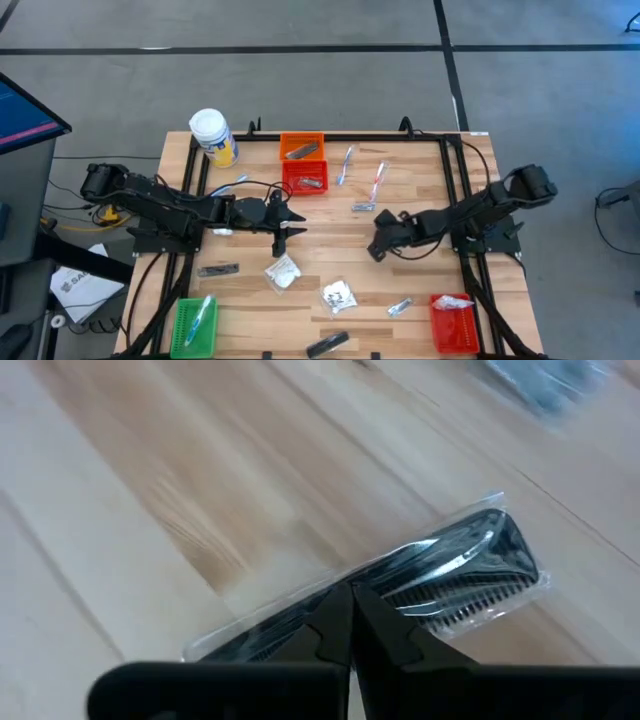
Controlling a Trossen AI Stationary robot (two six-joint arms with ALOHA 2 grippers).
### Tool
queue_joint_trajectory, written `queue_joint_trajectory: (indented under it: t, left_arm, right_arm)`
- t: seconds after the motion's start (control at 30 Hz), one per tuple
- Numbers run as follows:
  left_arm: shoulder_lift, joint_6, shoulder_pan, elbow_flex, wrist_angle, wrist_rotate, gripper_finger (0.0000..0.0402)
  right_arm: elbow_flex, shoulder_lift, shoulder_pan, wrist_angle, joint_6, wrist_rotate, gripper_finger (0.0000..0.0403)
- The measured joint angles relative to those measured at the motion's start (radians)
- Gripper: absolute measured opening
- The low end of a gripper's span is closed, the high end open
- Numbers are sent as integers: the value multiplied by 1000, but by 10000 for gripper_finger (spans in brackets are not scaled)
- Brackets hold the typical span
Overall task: Pick & Place Travel size toiletries
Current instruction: Put the comb into the orange basket
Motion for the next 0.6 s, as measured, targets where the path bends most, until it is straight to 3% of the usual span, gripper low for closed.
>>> queue_joint_trajectory:
  t: [0.3,0.43,0.6]
  left_arm:
    - [0,-10,0,-4,17,0,131]
    - [2,-37,-1,-21,26,23,129]
    - [109,-64,-1,-19,126,90,107]
  right_arm:
    - [127,167,-28,152,-198,-55,0]
    - [193,206,-20,145,-214,9,0]
    - [235,232,-6,133,-230,87,0]
